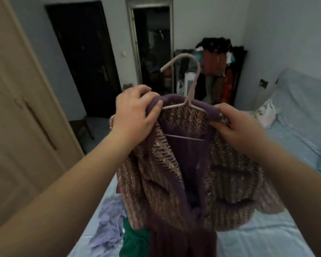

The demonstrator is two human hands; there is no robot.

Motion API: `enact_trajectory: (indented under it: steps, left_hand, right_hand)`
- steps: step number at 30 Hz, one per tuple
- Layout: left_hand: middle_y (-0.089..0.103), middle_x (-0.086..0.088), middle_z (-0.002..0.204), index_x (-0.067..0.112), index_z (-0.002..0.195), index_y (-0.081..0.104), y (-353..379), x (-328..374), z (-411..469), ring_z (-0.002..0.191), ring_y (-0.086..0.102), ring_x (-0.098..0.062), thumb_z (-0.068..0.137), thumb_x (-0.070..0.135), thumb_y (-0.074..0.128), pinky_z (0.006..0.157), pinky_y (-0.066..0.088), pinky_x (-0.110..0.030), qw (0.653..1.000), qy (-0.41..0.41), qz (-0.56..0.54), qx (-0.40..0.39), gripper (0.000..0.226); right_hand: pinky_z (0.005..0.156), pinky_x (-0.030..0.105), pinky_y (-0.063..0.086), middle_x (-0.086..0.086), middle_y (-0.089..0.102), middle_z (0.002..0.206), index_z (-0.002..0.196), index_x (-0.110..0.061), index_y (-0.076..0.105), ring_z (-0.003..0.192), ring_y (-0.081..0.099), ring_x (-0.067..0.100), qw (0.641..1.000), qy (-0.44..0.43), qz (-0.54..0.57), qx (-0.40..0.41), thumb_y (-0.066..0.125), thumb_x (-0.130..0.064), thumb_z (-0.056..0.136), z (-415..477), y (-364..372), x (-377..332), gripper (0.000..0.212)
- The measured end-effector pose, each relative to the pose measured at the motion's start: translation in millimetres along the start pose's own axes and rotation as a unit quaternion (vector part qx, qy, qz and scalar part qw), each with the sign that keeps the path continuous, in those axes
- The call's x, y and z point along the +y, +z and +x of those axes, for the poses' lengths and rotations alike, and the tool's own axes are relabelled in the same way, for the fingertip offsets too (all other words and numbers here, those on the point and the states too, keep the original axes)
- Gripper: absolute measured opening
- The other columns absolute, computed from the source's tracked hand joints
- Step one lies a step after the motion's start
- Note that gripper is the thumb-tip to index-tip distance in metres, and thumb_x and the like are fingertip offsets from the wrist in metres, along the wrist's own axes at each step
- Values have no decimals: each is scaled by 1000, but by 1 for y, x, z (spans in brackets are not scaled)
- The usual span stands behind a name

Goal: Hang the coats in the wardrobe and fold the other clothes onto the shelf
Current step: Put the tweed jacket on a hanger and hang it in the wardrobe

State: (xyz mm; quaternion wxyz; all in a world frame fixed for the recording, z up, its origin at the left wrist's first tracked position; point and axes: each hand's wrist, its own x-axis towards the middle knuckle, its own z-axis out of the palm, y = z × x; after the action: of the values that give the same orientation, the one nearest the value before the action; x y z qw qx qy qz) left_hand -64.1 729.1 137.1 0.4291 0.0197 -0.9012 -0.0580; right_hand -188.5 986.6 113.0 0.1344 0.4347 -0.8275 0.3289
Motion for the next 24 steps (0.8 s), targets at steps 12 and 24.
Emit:
enact_trajectory:
  steps: [12, 24]
  left_hand:
    - [72, 13, 95, 40, 101, 70, -5, -53, -102, 91, 66, -10, 82, 56, 61, 92, 51, -44, 849, -211, -87, -476, 27]
    - [60, 16, 98, 33, 102, 62, -58, -66, -218, 98, 60, -16, 97, 39, 57, 74, 43, -32, 952, -243, 54, -178, 10]
  right_hand:
    - [84, 38, 51, -19, 63, 99, 103, -46, 57, 94, 59, 9, 987, -20, -3, -159, 68, -36, 88, 3, 65, -4, 21]
    - [113, 35, 32, -2, 39, 154, 152, -29, 29, 139, 39, 20, 947, -39, -66, -312, 57, -43, 94, -25, 146, -10, 66]
